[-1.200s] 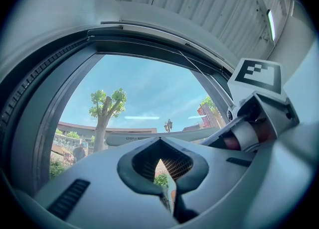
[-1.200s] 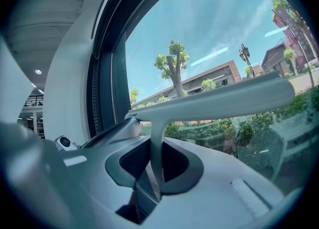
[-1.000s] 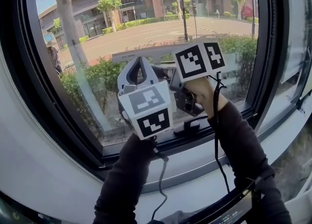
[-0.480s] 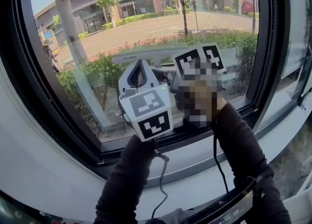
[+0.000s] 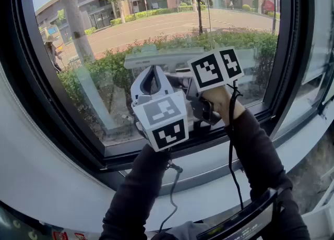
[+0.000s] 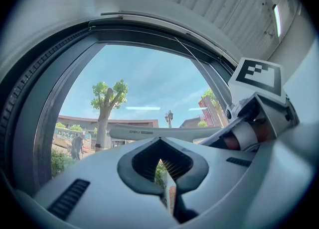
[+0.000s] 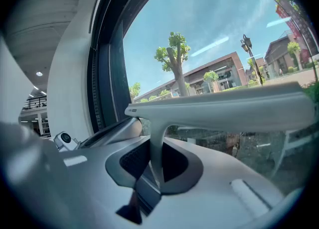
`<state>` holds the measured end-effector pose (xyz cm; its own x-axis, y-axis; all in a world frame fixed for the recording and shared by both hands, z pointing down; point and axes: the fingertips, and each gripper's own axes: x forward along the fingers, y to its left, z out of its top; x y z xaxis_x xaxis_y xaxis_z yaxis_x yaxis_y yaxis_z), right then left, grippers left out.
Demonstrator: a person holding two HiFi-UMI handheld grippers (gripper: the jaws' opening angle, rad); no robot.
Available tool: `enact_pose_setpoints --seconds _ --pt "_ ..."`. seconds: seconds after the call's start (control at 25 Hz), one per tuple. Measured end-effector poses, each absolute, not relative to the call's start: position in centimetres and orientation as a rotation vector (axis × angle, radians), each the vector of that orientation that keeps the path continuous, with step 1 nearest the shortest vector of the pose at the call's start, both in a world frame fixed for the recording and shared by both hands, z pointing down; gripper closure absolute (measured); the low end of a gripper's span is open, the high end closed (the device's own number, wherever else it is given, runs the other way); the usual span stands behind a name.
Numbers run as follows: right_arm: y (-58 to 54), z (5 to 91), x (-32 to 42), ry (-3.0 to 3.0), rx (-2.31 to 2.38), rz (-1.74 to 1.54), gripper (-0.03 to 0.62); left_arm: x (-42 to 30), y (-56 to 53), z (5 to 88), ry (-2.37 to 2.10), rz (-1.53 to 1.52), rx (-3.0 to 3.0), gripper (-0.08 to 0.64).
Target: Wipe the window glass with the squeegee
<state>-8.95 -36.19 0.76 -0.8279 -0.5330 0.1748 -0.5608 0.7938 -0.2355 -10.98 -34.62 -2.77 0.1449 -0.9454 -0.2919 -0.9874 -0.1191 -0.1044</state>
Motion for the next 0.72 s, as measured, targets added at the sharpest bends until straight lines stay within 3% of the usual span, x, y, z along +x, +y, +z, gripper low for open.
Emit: enact_pose_setpoints --seconds 0.72 --pt "-36.0 6.2 -8.9 -2.802 0.73 0.503 0.548 -9.5 -33.6 1.5 1.945 0.184 -2.199 0.565"
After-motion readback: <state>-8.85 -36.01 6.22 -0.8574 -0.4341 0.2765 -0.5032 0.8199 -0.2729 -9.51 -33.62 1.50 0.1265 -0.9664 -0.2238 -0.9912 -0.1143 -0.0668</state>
